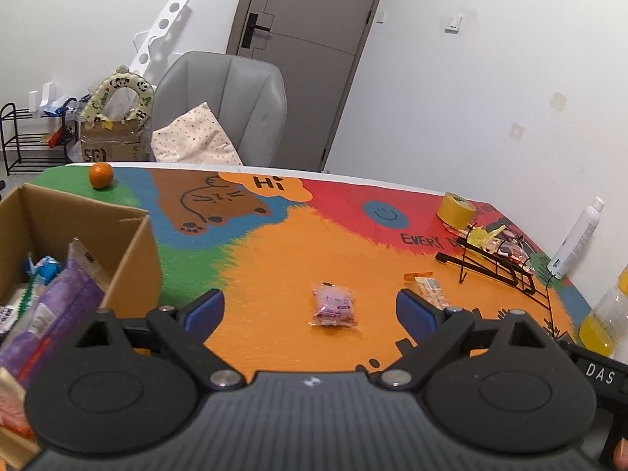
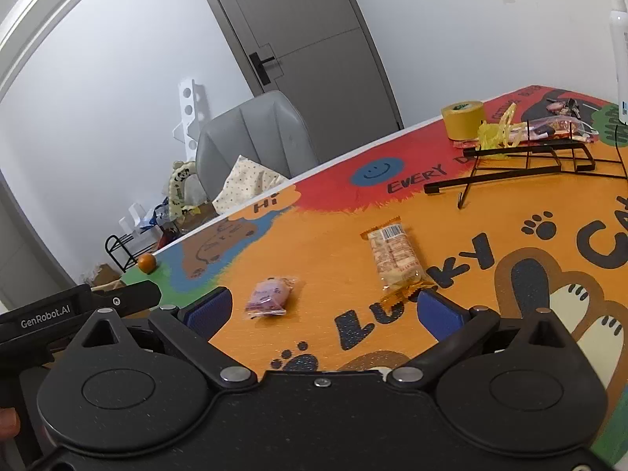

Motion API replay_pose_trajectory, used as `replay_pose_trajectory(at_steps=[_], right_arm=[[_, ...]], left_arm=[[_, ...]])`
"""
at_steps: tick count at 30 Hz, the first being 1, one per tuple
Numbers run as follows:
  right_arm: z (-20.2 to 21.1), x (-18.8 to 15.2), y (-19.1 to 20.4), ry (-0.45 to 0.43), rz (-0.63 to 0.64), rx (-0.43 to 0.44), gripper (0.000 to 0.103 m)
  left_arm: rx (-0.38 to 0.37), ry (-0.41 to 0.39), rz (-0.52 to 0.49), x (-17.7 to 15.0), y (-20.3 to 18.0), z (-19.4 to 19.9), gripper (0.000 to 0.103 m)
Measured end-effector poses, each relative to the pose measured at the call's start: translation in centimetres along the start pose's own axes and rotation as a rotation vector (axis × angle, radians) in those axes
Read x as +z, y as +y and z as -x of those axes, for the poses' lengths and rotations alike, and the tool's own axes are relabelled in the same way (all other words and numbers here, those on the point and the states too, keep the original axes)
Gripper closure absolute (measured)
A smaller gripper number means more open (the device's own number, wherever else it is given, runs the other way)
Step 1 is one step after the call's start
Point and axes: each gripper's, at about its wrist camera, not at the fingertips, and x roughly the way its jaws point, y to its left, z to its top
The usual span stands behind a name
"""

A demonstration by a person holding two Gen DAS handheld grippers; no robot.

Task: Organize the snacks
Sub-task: 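Move both tools back toward the pink pack and orange wafer bar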

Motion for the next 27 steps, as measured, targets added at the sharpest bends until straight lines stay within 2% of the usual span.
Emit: replay_pose_trajectory(at_steps=[17, 20, 27], right_arm=[[-5.1, 0.9, -3.3, 0.038, -0.009, -0.044, 0.003], [-5.9, 1.2, -3.9, 0.045, -0.014, -0.046, 0.008], [-7.7, 1.5, -5.0, 0.066, -0.017, -0.061, 0.010]], left_arm=[[0.005, 0.076, -0.039, -0.6, -1.6, -6.4, 0.010], [0.007, 0.090, -0.046, -0.6, -1.9, -7.7, 0.010], [0.001, 0.117, -0.054, -0.9, -2.7, -10.3, 0.010]])
